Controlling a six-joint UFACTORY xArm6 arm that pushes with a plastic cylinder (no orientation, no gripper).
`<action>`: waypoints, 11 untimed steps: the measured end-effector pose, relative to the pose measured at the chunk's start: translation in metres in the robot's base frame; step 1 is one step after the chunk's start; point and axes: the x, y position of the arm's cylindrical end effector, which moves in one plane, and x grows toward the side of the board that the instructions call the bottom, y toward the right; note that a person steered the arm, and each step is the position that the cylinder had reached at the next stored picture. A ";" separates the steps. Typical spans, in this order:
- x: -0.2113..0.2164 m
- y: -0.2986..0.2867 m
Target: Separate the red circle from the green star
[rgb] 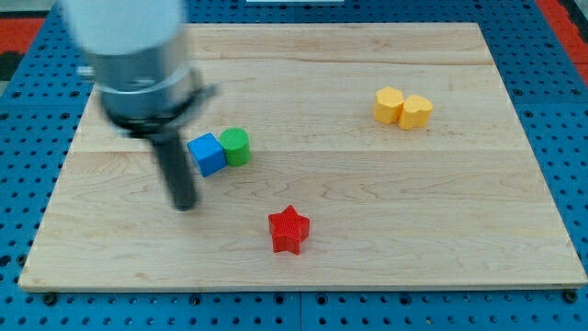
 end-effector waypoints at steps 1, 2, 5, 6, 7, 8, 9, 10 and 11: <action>-0.038 -0.073; -0.112 -0.110; -0.156 0.027; -0.143 0.070; -0.131 0.066; -0.106 0.106; -0.099 0.150; -0.119 0.174; -0.106 0.188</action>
